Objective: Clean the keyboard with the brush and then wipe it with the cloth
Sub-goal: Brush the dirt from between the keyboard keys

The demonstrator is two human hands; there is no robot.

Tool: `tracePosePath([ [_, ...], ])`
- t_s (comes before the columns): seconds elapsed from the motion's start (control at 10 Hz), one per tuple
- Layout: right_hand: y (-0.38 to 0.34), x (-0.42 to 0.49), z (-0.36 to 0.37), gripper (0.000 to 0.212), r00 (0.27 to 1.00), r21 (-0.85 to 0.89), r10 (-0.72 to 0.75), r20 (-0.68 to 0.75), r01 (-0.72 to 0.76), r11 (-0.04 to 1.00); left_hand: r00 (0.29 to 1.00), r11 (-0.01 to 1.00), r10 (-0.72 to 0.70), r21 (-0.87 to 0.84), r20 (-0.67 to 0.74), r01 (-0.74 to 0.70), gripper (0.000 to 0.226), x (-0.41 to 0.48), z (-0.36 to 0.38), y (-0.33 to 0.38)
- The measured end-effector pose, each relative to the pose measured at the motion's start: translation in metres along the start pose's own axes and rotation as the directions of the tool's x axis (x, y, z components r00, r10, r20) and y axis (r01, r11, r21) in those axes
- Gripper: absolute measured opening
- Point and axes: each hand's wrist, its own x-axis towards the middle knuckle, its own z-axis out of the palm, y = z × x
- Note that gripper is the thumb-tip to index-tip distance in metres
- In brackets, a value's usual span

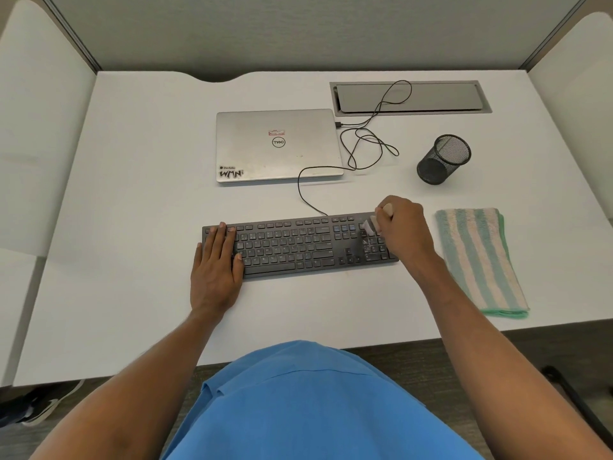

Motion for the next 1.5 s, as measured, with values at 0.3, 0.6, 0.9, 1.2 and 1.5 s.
tracePosePath([
  [0.3, 0.016, -0.008, 0.009, 0.024, 0.981, -0.125, 0.125, 0.145, -0.108, 0.986, 1.0, 1.0, 0.0, 0.001, 0.0, 0.0, 0.062, 0.0, 0.0, 0.0],
  [0.6, 0.007, -0.003, 0.007, 0.022, 0.997, -0.032, 0.07, 0.032, -0.069, 0.997, 1.0, 1.0, -0.005, 0.007, 0.007, 0.005, 0.062, 0.001, 0.0, 0.0],
  [0.9, 0.017, -0.015, 0.004, 0.021, 0.965, -0.156, 0.158, 0.207, -0.127, 0.98, 1.0, 1.0, -0.007, 0.003, 0.008, 0.007, 0.062, 0.0, 0.0, 0.001],
  [1.2, -0.004, -0.006, 0.003, 0.012, 0.955, 0.011, -0.051, 0.293, 0.05, 0.999, 1.0, 1.0, -0.01, 0.004, 0.008, 0.01, 0.062, 0.0, 0.0, 0.001],
  [1.5, 0.025, 0.005, -0.011, 0.012, 0.959, -0.079, 0.07, 0.275, -0.051, 0.996, 1.0, 1.0, -0.006, 0.004, 0.014, 0.006, 0.062, 0.0, -0.002, 0.002],
])
